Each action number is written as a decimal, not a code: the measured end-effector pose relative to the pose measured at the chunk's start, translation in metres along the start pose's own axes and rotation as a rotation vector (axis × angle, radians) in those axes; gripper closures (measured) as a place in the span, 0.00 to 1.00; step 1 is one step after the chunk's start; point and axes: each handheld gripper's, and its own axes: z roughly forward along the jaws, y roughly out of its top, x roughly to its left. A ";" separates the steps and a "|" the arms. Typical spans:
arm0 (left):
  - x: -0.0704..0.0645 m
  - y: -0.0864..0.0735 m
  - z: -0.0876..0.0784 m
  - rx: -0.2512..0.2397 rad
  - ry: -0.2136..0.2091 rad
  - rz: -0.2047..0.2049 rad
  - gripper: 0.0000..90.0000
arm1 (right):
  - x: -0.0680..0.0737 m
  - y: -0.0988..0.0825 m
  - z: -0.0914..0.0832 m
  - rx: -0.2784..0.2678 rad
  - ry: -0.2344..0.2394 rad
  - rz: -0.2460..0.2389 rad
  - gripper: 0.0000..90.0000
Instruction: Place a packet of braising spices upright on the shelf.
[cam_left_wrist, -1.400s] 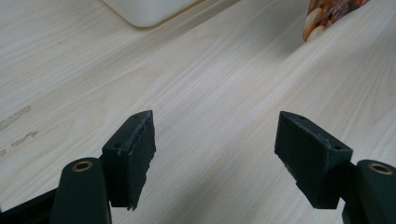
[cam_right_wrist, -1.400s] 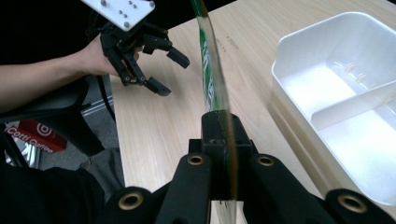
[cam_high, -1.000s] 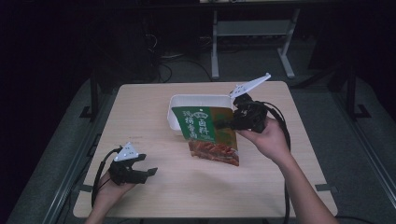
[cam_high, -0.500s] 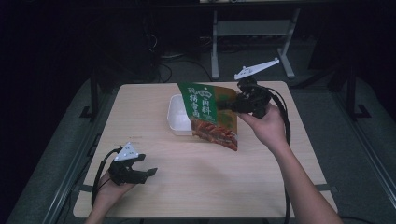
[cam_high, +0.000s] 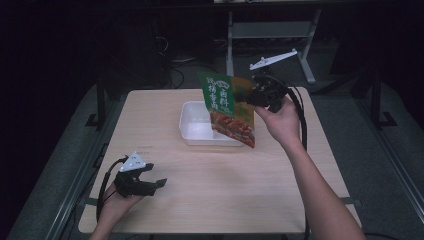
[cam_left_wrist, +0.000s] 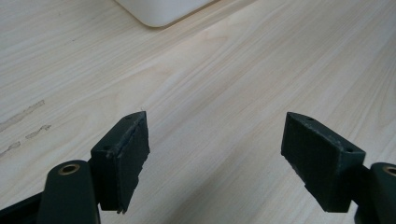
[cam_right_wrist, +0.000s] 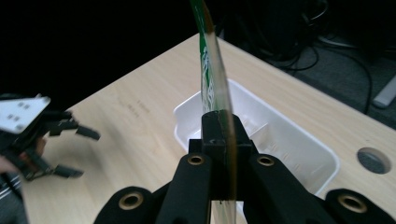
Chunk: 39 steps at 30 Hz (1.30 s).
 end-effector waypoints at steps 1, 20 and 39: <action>0.000 0.000 0.000 0.000 -0.001 0.000 0.25 | -0.002 0.003 0.001 -0.013 -0.020 0.003 1.00; 0.000 -0.001 0.000 -0.003 -0.009 -0.003 0.24 | -0.021 0.014 0.026 -0.065 -0.142 0.078 1.00; -0.001 0.000 -0.001 -0.013 -0.008 -0.002 0.24 | -0.030 0.011 0.048 -0.096 -0.244 0.118 1.00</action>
